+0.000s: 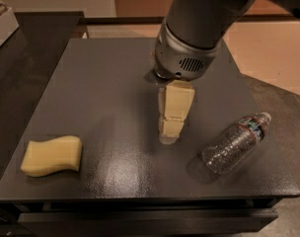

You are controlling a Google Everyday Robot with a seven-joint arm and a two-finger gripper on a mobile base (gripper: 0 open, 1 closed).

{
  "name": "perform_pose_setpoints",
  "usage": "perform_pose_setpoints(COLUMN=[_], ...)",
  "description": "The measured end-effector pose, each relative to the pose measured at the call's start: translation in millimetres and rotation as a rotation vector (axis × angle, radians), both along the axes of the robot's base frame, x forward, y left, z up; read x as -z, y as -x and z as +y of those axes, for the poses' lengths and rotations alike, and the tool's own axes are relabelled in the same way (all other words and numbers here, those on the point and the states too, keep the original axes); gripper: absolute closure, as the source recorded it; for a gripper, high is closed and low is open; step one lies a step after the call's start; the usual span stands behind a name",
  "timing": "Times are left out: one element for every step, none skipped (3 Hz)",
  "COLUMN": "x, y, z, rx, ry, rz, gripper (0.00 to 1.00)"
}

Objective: Pick sponge

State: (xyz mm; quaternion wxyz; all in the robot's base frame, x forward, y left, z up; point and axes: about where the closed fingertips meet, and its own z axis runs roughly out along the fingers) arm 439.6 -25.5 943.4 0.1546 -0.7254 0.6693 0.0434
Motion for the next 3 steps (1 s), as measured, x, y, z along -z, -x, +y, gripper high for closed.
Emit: perform_pose_setpoints(x=[20.9,40.5,56.1], y=[10.1,19.7,19.6], z=[45.1,82.5,117.0], rx=[-0.018,0.012,0.048], ry=[-0.056,-0.128,-0.187], rz=[0.079,0.124,0.089], gripper=[0.00,0.00,0.00])
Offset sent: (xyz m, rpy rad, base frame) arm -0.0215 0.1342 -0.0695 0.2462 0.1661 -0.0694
